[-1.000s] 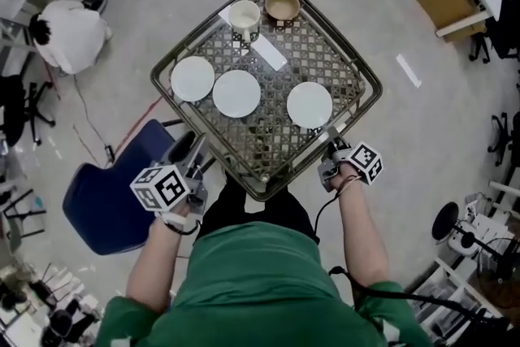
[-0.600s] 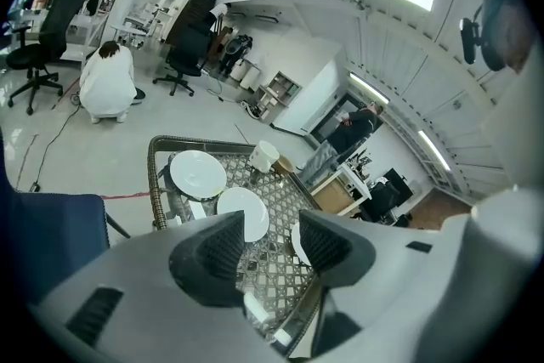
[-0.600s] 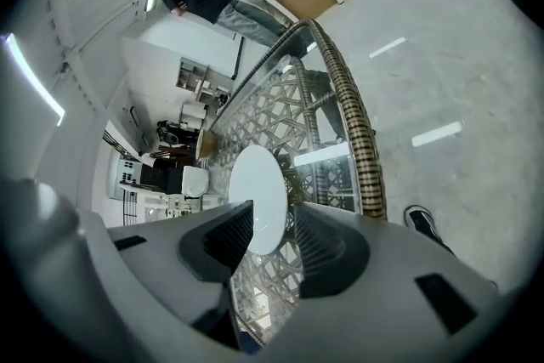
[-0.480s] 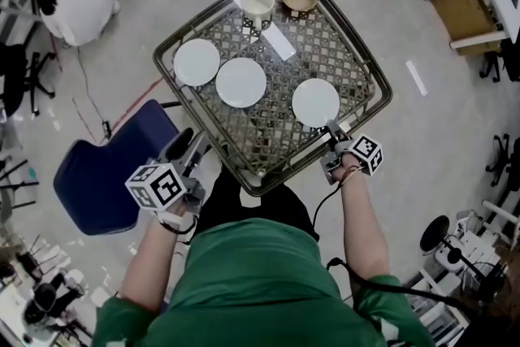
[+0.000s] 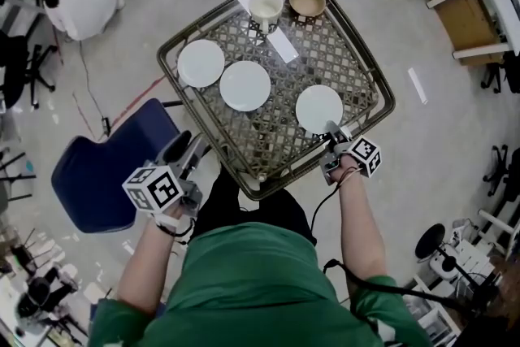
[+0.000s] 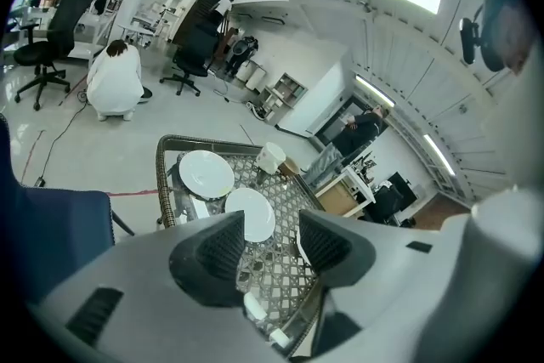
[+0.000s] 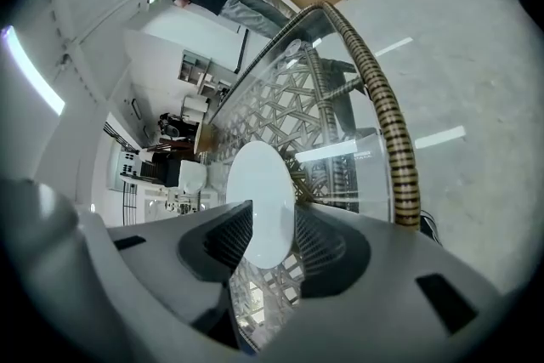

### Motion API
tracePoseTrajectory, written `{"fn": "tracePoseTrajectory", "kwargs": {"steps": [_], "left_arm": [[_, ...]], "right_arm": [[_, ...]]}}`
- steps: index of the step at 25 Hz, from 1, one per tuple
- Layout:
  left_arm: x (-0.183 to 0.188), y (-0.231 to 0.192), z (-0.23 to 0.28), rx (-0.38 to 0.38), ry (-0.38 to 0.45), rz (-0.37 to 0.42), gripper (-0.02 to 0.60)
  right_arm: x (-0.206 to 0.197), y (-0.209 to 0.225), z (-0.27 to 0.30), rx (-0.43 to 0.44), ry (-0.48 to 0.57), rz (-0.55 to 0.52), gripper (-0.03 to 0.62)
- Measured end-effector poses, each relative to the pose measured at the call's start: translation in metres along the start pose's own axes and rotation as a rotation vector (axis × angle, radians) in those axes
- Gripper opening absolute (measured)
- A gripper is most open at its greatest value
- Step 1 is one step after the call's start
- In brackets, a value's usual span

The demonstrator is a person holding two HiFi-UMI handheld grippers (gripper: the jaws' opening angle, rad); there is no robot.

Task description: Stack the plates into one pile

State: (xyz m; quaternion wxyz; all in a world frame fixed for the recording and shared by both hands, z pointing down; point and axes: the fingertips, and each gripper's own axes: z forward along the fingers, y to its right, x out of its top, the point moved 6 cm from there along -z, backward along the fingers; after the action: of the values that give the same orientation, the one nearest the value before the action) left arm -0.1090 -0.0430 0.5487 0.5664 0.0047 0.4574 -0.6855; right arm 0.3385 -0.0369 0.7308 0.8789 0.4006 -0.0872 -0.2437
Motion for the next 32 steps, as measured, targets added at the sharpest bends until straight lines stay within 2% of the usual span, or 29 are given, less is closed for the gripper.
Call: {"fn": "tracePoseTrajectory", "kwargs": {"steps": [8,11,14,22,26,32], "left_arm": [[0.005,-0.003,0.0,-0.016,0.005,-0.004,0.213],[0.007,-0.004,-0.003,-0.016,0.007,-0.002,0.213],[0.007,-0.006,-0.005,-0.015,0.01,-0.002,0.213],[0.005,-0.006,-0.011,-0.03,0.027,-0.013,0.212],[0.004,-0.008,-0.019,-0.032,0.041,-0.021,0.21],[0.002,-0.018,-0.033,-0.021,0.061,-0.041,0.207]], "right_arm": [[-0.006,-0.002,0.006,-0.013,-0.015,-0.046,0.103],[-0.01,-0.001,0.003,-0.012,-0.005,-0.049,0.054],[-0.013,-0.002,0.0,0.009,0.011,-0.047,0.049],[-0.015,-0.036,-0.01,0.192,0.049,-0.085,0.028],[-0.017,-0.052,-0.013,0.234,0.055,-0.116,0.028],[-0.035,-0.08,-0.008,0.292,0.003,-0.15,0.028]]}}
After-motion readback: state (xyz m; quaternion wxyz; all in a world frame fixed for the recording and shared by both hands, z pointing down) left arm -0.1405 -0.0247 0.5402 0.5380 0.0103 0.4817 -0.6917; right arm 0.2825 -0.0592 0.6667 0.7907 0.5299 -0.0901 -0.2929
